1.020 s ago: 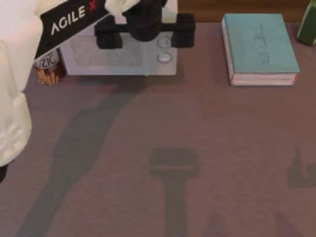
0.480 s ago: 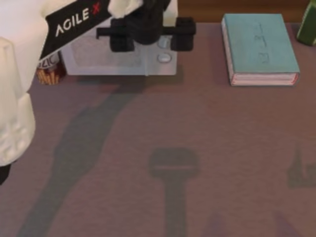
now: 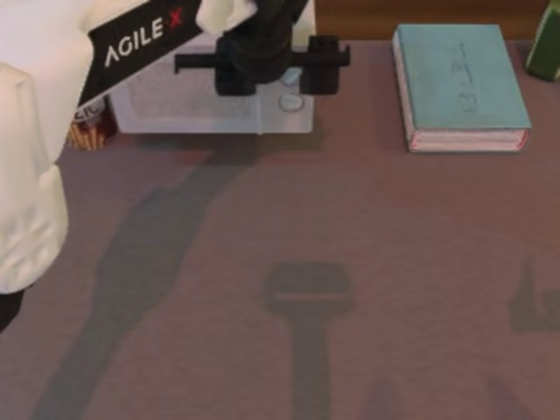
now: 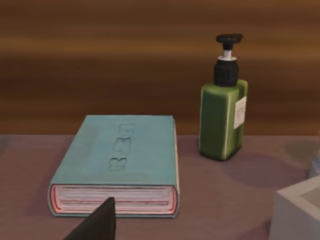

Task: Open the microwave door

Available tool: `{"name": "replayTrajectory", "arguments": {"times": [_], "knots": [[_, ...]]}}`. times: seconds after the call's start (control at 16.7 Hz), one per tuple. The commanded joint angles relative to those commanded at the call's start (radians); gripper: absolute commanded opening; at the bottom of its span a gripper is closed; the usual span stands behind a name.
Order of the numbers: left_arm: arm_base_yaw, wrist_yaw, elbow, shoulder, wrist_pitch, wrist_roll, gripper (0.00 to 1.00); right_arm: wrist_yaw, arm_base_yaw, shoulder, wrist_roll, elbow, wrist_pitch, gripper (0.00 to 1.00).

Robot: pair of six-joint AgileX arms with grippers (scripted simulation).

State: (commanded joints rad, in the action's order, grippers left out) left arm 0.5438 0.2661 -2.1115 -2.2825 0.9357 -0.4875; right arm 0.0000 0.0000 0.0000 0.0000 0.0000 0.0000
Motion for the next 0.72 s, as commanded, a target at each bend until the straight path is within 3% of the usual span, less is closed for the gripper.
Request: {"name": "replayTrajectory", "arguments": {"times": [0.3,0.36,0.72], "knots": [[0.0,0.0,0.0,0.0,0.0,0.0,0.0,0.0,0.0,0.0,0.0,0.0,0.0,1.0],[0.033,-0.023,0.028,0.001,-0.003,-0.009,0.0,0.0,0.0,0.0,0.0,0.0,0.0,1.0],[0.03,0.0,0.13,0.068,-0.037,-0.02,0.0,0.0,0.0,0.0,0.0,0.0,0.0,1.0]]}}
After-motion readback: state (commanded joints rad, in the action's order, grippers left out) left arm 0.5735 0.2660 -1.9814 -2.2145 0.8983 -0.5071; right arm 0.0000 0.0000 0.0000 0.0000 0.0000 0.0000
